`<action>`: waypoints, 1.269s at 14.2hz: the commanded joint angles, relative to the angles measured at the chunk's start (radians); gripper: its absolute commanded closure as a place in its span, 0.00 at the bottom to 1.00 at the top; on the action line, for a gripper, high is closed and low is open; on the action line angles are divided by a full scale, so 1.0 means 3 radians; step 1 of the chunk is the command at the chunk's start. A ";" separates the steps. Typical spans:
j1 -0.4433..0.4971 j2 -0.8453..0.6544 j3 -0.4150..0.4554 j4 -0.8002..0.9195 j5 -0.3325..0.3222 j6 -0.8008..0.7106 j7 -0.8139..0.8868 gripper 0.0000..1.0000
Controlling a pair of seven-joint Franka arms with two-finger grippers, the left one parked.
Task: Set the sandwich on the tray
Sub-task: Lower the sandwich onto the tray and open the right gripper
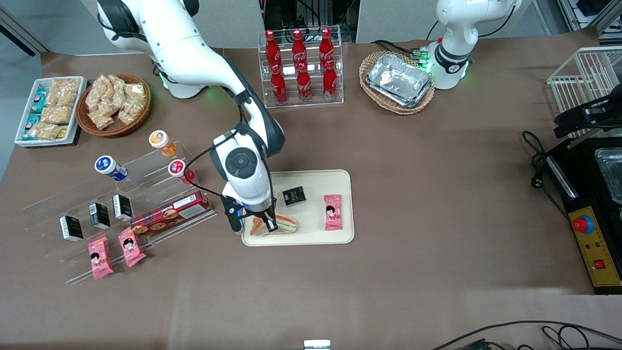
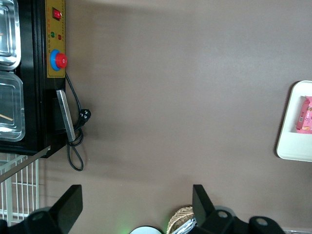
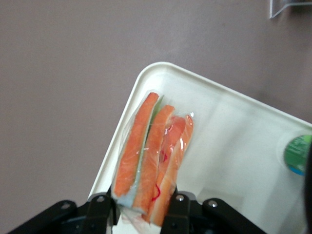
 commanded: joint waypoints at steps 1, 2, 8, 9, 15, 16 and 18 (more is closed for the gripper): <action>0.0102 0.0226 -0.0046 0.0124 -0.0005 0.0254 0.0168 0.61; 0.0107 0.0232 -0.0041 0.0124 0.0000 0.0311 0.0209 0.61; 0.0245 0.0221 0.0011 0.0124 0.0051 0.0378 0.0250 0.00; 0.0271 0.0216 0.0011 0.0124 0.0031 0.0388 0.0235 0.00; 0.0032 -0.0146 -0.0030 0.0119 0.0036 0.0098 -0.0698 0.00; -0.0060 -0.0218 -0.0030 0.0119 0.0061 0.0000 -0.1000 0.00; -0.0219 -0.0417 -0.0035 0.0119 0.0071 -0.0301 -0.1466 0.00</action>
